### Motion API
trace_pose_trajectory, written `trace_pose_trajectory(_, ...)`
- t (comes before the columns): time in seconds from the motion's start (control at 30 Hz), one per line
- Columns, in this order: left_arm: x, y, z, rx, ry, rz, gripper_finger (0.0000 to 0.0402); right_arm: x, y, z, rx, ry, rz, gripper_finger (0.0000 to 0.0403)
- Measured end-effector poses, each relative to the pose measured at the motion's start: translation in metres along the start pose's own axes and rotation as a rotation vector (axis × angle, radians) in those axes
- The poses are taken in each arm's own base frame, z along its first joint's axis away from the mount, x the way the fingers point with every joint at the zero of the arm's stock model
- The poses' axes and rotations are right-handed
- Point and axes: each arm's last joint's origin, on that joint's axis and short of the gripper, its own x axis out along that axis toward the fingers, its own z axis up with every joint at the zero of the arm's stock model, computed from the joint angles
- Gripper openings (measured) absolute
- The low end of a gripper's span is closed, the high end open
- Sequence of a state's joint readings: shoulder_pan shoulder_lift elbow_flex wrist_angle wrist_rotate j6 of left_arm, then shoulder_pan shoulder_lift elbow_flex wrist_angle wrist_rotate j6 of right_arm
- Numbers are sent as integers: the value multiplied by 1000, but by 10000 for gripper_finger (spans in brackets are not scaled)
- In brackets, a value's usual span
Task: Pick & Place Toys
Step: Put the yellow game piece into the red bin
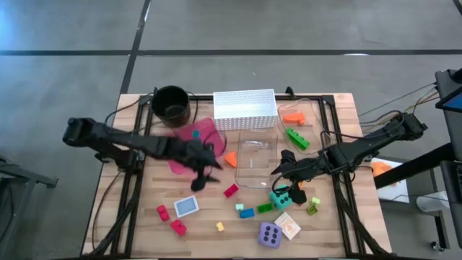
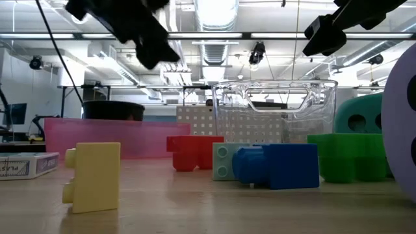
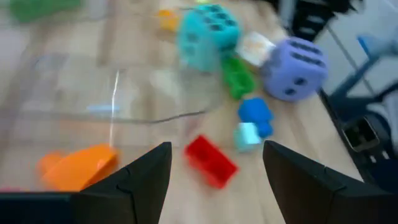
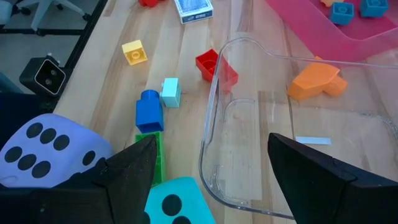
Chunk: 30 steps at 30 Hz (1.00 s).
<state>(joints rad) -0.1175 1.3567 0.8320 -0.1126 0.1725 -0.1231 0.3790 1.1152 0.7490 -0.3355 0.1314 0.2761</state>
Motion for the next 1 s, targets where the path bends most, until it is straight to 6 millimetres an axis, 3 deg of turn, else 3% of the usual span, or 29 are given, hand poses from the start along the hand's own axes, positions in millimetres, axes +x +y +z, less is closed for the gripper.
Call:
trace_pose_trajectory(0.17, 7, -52, -14, 191, -11, 5, 258, 0, 0, 0, 0, -1, 0, 306)
trace_pose_trajectory(0.33, 12, -86, -20, 214, -98, -50, 258, 0, 0, 0, 1, -3, 1, 306)
trace_pose_trajectory(0.47, 31, -96, -19, 212, -134, -73, 258, 0, 0, 1, 1, -7, 1, 306)
trace_pose_trajectory(0.6, 63, -100, -22, 226, -50, -70, 257, 0, 0, 1, 2, -11, 3, 306)
trace_pose_trajectory(0.83, 112, -116, -28, 285, 183, -169, 257, 0, 0, 1, 2, -10, 3, 306)
trace_pose_trajectory(1.0, 129, -125, -34, 405, 334, -172, 257, 0, 0, 0, 2, -9, 3, 306)
